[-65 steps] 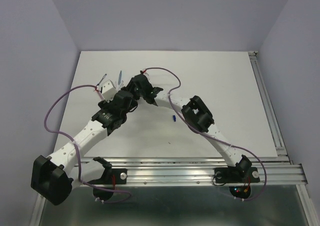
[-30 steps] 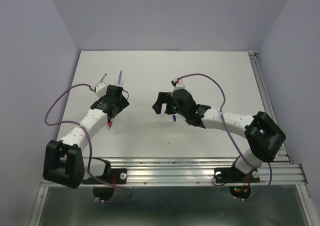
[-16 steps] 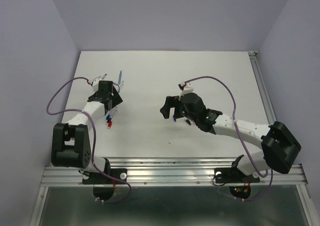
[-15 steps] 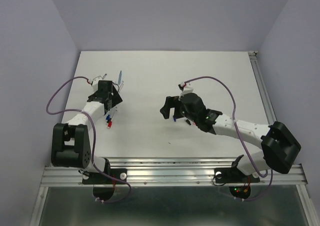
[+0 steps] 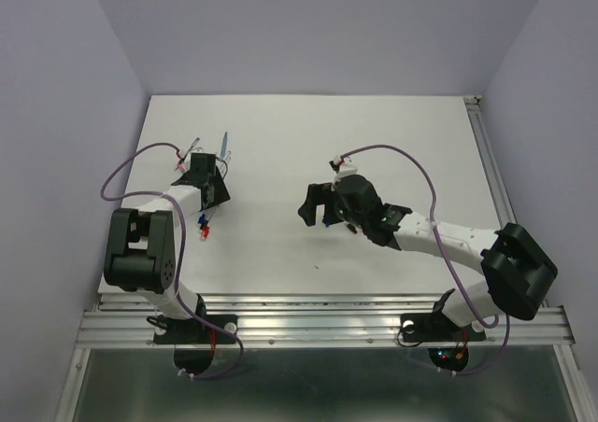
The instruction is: Open the pen caps
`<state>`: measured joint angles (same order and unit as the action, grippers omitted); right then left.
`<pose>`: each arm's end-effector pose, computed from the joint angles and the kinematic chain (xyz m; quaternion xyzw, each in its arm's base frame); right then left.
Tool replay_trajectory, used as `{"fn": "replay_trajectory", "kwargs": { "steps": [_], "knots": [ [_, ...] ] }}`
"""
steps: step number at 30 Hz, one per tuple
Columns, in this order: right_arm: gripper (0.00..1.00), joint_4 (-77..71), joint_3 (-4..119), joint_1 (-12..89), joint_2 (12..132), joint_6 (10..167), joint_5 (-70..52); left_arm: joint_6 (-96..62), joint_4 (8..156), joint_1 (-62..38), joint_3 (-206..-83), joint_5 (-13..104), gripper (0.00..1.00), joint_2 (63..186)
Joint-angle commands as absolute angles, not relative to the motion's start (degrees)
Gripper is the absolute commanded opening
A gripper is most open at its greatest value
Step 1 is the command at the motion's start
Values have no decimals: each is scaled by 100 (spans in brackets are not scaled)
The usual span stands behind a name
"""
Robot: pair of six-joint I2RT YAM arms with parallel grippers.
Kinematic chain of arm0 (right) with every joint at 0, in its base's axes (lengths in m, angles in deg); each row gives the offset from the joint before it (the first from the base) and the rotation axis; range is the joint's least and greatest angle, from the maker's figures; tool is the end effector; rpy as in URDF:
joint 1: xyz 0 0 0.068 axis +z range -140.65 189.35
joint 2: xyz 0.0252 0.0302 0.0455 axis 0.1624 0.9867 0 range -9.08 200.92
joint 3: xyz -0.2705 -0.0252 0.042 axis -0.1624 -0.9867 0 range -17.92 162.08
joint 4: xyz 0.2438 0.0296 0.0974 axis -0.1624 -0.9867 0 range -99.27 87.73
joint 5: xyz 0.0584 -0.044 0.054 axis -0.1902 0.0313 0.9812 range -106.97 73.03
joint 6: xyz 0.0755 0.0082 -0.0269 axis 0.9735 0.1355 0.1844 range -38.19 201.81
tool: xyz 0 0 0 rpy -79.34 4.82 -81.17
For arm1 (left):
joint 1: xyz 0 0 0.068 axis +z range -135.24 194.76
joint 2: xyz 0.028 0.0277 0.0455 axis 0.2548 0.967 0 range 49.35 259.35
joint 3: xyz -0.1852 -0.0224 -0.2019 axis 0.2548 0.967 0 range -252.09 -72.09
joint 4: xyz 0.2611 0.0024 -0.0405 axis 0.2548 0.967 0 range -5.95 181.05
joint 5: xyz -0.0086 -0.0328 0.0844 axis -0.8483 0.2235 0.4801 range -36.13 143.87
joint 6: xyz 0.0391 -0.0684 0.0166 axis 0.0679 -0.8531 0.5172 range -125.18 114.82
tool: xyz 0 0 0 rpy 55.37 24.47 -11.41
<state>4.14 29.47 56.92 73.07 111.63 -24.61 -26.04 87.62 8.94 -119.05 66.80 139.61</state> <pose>0.2412 0.2501 0.2172 -0.0985 0.8518 0.2750 0.4349 0.3397 -0.0189 0.1497 -0.1620 0.9107 0.0176 0.3795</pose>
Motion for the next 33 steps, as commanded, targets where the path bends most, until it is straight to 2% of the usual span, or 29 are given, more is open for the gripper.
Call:
{"fn": "replay_trajectory", "kwargs": {
  "steps": [1, 33],
  "knots": [
    [100, 528, 2998, 5637, 7327, 11134, -2374, -2609, 8871, 949, -12131, 6933, 72, 13917],
    [100, 493, 3024, 5602, 7485, 11178, -2303, -2733, 9301, 1283, -12658, 7180, 57, 14875]
  ]
}}
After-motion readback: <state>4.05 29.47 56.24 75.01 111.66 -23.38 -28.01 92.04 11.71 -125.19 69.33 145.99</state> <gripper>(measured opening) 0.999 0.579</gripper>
